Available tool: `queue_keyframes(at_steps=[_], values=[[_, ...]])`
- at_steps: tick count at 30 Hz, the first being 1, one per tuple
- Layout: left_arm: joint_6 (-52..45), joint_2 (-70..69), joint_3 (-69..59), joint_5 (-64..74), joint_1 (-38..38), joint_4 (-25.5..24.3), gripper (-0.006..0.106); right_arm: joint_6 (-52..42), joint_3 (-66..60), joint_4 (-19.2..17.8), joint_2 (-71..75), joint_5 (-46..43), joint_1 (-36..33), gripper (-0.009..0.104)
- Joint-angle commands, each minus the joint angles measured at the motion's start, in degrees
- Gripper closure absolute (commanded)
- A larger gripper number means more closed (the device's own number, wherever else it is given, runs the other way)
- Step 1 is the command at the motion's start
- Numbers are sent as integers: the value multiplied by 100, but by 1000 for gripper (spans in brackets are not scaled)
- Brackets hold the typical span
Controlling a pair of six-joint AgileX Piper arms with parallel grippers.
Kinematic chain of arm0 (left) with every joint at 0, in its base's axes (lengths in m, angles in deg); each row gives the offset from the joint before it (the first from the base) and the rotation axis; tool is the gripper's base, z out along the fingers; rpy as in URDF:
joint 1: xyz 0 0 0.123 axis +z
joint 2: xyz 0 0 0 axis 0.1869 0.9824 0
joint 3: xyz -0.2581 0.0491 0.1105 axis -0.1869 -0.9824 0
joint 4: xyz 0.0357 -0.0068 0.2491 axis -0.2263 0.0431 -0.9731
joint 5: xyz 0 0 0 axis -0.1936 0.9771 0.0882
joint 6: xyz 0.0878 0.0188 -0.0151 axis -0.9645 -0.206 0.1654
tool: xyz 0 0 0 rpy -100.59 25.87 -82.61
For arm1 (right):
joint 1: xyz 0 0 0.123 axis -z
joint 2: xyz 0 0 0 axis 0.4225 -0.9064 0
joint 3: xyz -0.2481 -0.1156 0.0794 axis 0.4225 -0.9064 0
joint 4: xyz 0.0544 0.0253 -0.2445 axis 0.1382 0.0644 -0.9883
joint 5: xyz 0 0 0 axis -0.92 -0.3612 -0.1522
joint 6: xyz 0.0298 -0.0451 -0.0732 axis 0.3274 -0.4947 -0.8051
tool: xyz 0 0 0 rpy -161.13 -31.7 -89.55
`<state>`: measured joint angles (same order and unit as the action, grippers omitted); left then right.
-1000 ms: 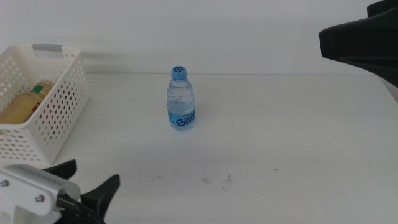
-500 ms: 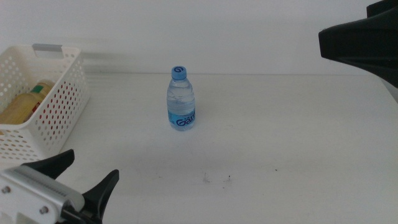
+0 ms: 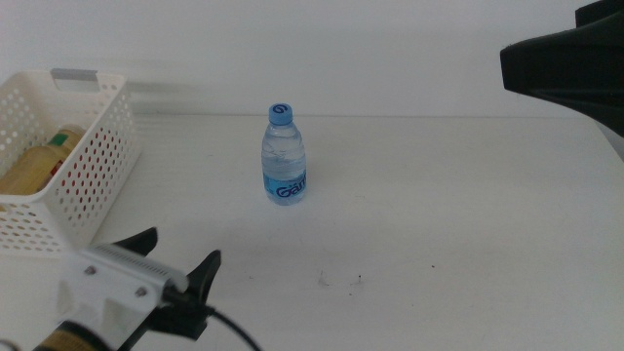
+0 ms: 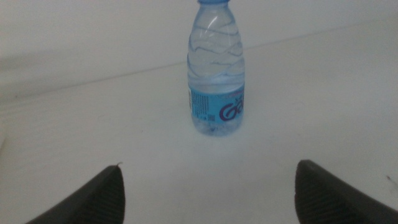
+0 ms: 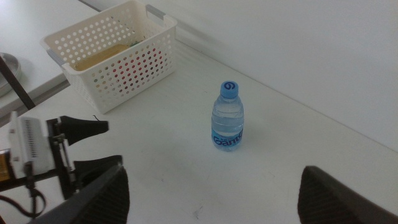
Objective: Use arms to grab the bottles and put them into the dustbin to the left of the table.
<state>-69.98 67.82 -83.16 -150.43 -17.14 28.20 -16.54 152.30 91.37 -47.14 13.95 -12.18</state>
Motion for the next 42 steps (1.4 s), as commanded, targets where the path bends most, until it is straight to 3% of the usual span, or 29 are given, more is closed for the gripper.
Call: queue_keyframes(at_steps=[1, 14, 37, 42], values=[[110, 402, 213, -445, 1, -54, 7, -57, 32, 2, 31, -19, -24, 24], [306, 2380, 1938, -676, 14, -32, 7, -57, 32, 2, 31, -19, -24, 24], [284, 3958, 4433, 140, 14, 81, 7, -57, 32, 2, 31, -19, -24, 24], [241, 4128, 4774, 202, 14, 350, 7, -57, 32, 2, 31, -19, -24, 24]])
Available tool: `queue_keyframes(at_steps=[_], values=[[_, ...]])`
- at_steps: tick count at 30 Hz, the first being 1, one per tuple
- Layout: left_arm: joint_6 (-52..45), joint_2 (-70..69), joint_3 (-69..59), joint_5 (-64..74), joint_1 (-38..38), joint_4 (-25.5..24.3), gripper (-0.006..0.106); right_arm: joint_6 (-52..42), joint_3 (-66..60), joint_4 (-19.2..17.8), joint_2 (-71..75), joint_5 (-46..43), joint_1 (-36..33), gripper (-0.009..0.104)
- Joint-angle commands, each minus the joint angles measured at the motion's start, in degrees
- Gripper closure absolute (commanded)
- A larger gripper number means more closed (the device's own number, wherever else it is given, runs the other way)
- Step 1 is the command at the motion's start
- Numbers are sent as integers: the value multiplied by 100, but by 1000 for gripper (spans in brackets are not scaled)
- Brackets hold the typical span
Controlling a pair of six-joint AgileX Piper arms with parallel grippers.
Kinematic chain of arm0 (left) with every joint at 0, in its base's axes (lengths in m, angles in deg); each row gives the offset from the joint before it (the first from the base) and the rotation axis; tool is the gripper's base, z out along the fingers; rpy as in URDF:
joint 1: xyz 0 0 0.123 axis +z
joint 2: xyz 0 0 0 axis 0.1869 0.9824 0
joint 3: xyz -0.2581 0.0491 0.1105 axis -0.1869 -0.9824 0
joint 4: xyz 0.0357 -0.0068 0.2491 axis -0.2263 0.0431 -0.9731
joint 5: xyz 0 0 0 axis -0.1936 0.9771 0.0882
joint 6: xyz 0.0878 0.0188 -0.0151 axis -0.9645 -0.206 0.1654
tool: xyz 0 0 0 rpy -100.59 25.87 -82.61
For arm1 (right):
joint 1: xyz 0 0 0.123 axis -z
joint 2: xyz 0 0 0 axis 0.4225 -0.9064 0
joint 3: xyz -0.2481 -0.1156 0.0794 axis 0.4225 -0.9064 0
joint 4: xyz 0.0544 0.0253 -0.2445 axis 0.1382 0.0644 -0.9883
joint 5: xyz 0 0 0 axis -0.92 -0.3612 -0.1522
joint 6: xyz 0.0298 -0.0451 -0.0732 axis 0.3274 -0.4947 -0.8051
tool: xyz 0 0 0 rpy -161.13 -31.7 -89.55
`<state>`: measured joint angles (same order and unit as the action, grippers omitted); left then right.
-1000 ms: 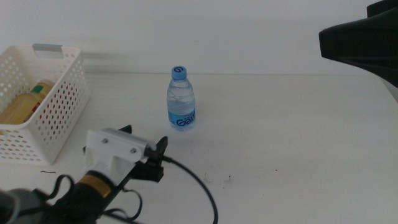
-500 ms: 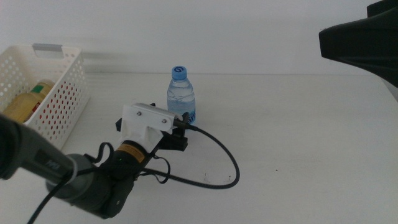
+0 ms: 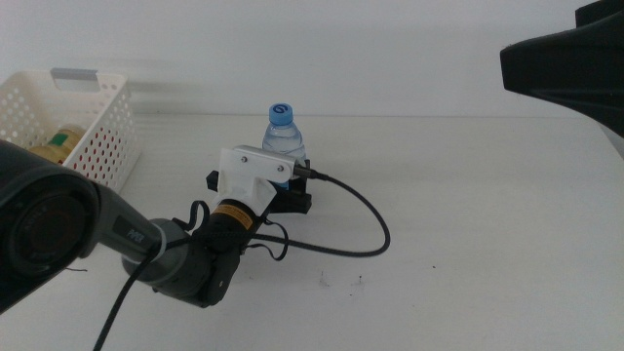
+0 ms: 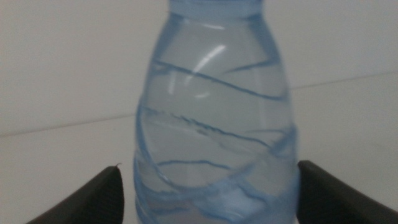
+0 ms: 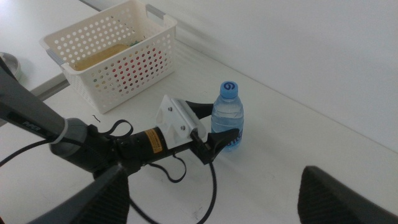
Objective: Use arms to grab the bottles and put them into the dustbin to the left of the table.
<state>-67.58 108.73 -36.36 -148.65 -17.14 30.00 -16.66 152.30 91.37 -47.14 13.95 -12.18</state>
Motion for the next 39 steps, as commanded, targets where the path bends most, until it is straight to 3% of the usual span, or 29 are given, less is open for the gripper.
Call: queue_keyframes(at_steps=[1, 7, 12, 17, 21, 29, 31, 39], values=[[2, 83, 156, 70, 14, 191, 7, -46, 32, 2, 31, -19, -24, 24], [2, 344, 645, 274, 14, 271, 7, -46, 32, 2, 31, -19, -24, 24], [-21, 595, 976, 299, 14, 678, 7, -46, 32, 2, 31, -19, -24, 24], [-741, 734, 1117, 372, 14, 846, 11, -46, 32, 2, 31, -19, -24, 24], [-718, 757, 1155, 371, 93, 762, 27, -46, 32, 2, 31, -19, -24, 24], [-597, -33, 408, 239, 108, 587, 92, -46, 32, 2, 31, -19, -24, 24], [-597, -463, 72, 474, 108, 587, 102, -46, 32, 2, 31, -19, -24, 24], [-761, -2582, -40, 4185, 134, 533, 102, -46, 32, 2, 31, -19, -24, 24]])
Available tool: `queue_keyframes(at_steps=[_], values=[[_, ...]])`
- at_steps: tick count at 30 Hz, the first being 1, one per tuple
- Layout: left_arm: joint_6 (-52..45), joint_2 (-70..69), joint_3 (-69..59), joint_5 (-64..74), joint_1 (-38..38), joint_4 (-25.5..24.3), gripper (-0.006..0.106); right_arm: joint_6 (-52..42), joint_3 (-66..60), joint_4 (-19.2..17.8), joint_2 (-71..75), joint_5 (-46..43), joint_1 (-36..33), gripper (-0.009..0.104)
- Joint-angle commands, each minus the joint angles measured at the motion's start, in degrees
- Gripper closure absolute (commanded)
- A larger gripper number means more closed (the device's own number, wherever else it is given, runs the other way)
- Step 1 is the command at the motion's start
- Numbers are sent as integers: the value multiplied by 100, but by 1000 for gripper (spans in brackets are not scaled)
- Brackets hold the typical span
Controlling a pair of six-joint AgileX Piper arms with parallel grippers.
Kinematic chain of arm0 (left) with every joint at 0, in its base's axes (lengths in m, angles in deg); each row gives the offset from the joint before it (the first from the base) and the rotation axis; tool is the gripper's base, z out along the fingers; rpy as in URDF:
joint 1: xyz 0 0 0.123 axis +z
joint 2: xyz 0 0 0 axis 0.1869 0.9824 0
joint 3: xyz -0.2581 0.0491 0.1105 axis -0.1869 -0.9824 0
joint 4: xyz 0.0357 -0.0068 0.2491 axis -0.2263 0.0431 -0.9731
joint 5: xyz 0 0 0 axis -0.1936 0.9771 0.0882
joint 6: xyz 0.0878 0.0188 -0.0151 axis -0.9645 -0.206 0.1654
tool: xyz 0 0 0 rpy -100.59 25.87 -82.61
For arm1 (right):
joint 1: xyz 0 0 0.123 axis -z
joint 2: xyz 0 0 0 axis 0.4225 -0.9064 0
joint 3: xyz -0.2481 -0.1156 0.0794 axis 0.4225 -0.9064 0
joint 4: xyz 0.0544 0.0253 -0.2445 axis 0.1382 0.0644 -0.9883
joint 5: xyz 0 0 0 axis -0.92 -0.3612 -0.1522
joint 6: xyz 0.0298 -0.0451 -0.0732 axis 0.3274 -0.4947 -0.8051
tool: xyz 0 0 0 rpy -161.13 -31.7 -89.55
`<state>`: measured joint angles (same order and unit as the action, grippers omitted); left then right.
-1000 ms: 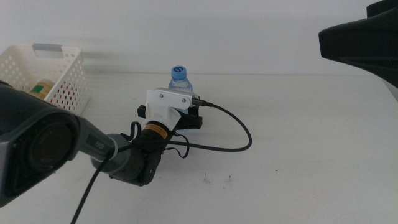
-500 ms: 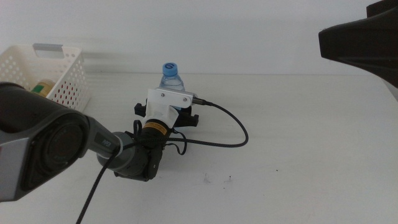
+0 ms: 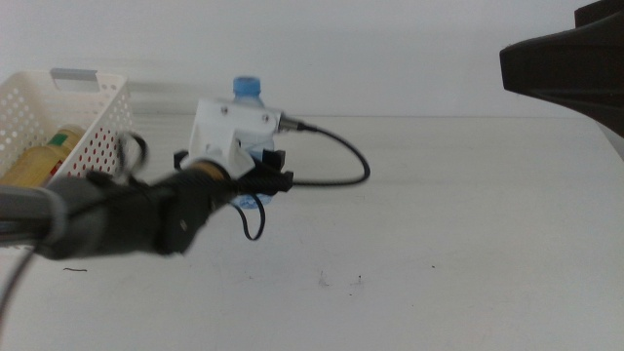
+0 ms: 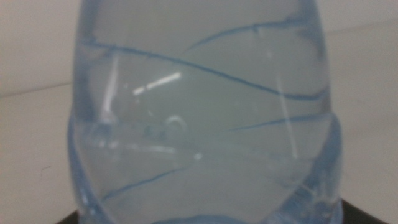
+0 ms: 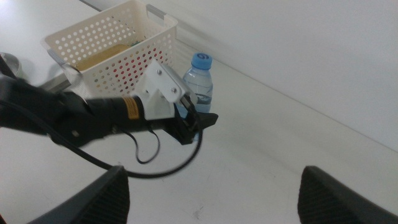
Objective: Use arms to grab the bottles and put them into the dustbin to the left of the table.
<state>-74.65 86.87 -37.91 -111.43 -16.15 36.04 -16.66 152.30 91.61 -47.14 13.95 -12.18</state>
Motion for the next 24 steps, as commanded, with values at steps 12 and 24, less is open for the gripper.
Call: queue_keyframes(at_steps=[12, 24], values=[[-1291, -1022, 3385, 6312, 1821, -505, 102, -46, 32, -21, 31, -19, -24, 24], [-1993, 46, 5180, 8607, 3785, -233, 102, -46, 32, -21, 31, -19, -24, 24]])
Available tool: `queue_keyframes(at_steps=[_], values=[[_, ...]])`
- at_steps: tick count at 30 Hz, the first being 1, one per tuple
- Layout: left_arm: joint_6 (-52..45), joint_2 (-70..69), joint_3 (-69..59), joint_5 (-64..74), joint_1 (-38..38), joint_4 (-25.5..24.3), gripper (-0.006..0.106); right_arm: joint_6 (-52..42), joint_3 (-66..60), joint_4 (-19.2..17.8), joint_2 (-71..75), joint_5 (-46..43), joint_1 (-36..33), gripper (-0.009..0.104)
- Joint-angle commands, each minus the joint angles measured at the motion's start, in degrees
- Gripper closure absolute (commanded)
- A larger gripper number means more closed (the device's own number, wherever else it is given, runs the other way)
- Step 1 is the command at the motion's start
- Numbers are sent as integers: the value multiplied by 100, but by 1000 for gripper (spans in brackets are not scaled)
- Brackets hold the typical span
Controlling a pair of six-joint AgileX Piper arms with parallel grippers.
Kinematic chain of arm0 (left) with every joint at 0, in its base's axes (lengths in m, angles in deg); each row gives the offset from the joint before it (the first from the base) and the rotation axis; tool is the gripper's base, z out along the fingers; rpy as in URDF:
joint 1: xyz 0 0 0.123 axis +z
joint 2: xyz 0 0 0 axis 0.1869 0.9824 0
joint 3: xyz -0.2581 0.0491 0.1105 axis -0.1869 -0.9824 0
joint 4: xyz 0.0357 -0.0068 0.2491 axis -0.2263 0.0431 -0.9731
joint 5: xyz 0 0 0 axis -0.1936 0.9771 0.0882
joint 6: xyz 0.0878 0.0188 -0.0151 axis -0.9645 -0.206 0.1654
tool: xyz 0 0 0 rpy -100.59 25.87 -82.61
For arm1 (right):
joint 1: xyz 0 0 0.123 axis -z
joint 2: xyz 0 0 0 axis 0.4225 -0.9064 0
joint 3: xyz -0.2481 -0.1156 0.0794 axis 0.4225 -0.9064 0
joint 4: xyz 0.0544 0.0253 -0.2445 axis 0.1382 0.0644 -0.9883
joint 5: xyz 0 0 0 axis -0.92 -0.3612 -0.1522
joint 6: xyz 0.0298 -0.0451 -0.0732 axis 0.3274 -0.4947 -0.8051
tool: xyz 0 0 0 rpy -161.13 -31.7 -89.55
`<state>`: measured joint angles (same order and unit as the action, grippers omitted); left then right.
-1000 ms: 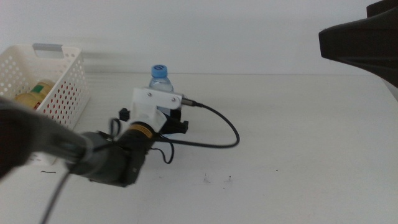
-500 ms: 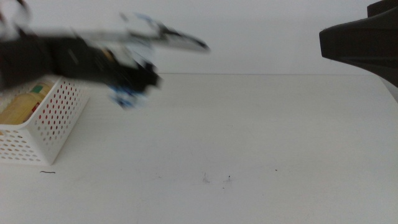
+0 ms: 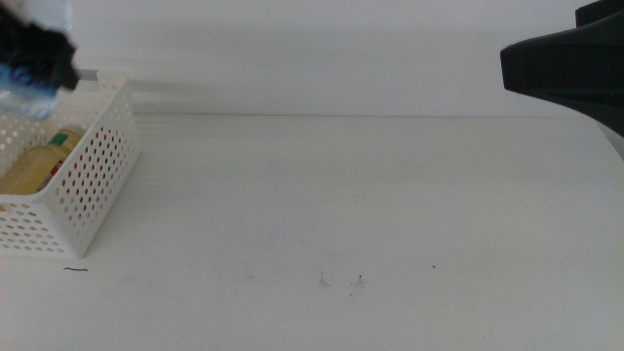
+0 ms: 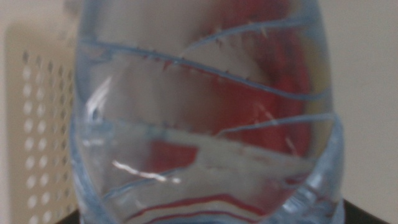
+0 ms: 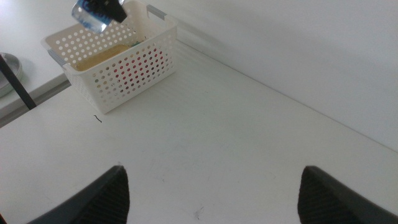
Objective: Use arms to grab the bottles and put them into the dustbin to the left of the table.
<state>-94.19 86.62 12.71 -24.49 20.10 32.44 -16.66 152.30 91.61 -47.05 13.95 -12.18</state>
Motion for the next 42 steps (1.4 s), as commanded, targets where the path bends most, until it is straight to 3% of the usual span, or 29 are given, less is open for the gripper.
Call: queue_keyframes(at_steps=[1, 12, 16, 18, 21, 23, 24, 25, 35, 42], values=[[-128, 170, 118, -87, 272, 127, 102, -46, 32, -21, 22, -19, -24, 24], [-339, 1214, 118, -821, 614, 205, 101, -46, 32, -21, 22, -19, -24, 24], [-325, 1520, 118, -1075, 614, 205, 92, -46, 32, -21, 22, -19, -24, 24], [-315, 1601, 118, -1100, 614, 244, 84, -46, 32, -21, 22, -19, -24, 24], [-315, 1672, 118, -1074, 614, 281, 62, -46, 32, -21, 22, -19, -24, 24], [-353, 1686, 118, -1010, 614, 232, 42, -46, 32, -21, 22, -19, -24, 24], [-379, 1686, 118, -955, 614, 71, 20, -46, 32, -21, 22, -19, -24, 24], [-379, 1660, 118, -945, 614, -4, 8, -46, 32, -21, 22, -19, -24, 24], [286, 810, -60, -251, 565, 98, 7, -46, 32, -21, 22, -19, -24, 24], [459, -1354, -1969, -1684, -148, 232, 11, -46, 32, -21, 22, -19, -24, 24]])
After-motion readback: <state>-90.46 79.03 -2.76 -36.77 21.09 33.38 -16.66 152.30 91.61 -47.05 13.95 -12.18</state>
